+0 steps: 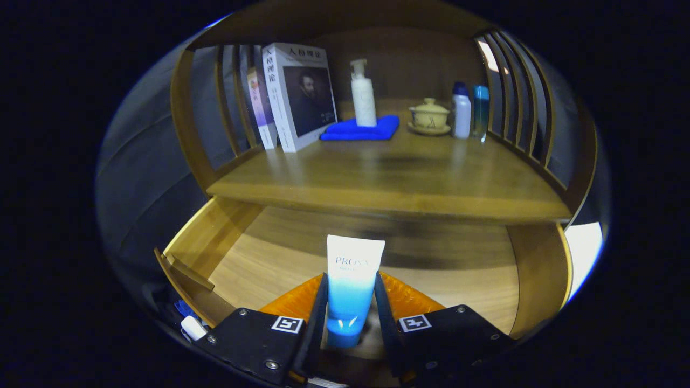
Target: Pull open the drawer, take out the items inside it, and place them on the countertop above the cabinet.
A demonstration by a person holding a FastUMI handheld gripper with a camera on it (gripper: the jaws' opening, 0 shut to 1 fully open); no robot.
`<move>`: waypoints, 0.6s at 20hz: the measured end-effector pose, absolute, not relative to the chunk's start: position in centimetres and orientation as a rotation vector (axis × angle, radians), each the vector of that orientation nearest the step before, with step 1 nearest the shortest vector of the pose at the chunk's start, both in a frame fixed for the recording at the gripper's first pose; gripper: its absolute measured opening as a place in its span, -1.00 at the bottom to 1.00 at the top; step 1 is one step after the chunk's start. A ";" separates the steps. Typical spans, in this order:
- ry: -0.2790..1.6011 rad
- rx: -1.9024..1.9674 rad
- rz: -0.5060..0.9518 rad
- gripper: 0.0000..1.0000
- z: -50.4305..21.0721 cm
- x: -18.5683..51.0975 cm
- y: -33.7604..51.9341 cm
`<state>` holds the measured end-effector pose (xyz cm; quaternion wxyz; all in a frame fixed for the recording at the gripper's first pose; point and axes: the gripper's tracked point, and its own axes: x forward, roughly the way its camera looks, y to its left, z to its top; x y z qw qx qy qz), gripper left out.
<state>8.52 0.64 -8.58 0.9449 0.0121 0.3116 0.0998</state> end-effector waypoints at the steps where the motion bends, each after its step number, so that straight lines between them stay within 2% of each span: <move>1: 0.616 0.022 0.211 0.00 -7.9 8.6 0.8; 12: 0.490 0.038 0.177 0.00 -1.8 12.3 0.7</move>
